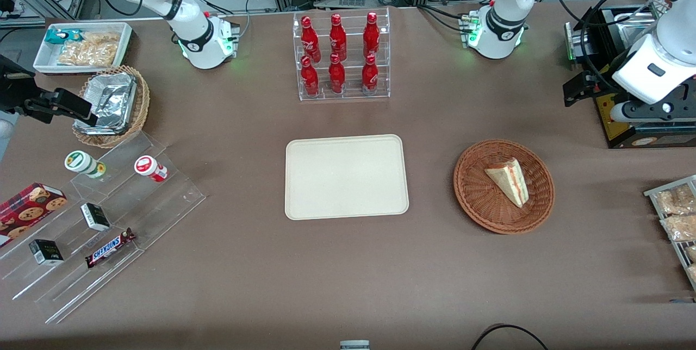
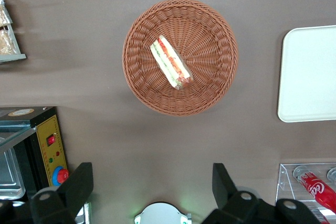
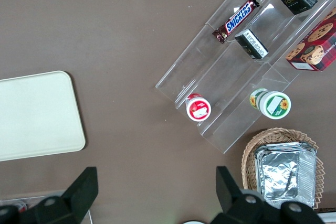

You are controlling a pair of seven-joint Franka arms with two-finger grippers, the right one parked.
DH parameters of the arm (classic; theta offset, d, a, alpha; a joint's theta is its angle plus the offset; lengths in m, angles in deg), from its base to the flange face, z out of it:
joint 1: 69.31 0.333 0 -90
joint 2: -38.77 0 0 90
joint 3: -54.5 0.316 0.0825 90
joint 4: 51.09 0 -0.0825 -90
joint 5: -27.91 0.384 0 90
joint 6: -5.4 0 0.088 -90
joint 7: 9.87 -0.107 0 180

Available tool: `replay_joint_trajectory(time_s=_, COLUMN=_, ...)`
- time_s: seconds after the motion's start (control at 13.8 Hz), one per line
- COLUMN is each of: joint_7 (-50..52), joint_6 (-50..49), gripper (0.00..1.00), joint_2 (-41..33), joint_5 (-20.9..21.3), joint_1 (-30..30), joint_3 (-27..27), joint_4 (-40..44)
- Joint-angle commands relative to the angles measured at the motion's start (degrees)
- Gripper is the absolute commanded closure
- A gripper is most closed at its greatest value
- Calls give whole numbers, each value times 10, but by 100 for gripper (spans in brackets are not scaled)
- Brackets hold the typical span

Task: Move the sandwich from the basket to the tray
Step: 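Move the left gripper over the wicker basket above the wrapped sandwich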

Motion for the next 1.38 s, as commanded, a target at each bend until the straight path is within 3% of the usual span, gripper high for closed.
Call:
replay_joint_trajectory(time_s=0.0, joint_7=-10, joint_6=-2, gripper=0, joint_2=8, joint_5=0, joint_1=1, joint_3=0, joint_4=13)
replay_joint_trajectory(time_s=0.43, joint_7=-9, joint_6=14, gripper=0, joint_2=18, joint_5=5, joint_1=1, joint_3=1, joint_4=-41)
replay_joint_trajectory(time_s=1.3, joint_7=32, joint_6=282, gripper=0, joint_2=15, joint_5=7, joint_1=0, joint_3=1, joint_4=-276)
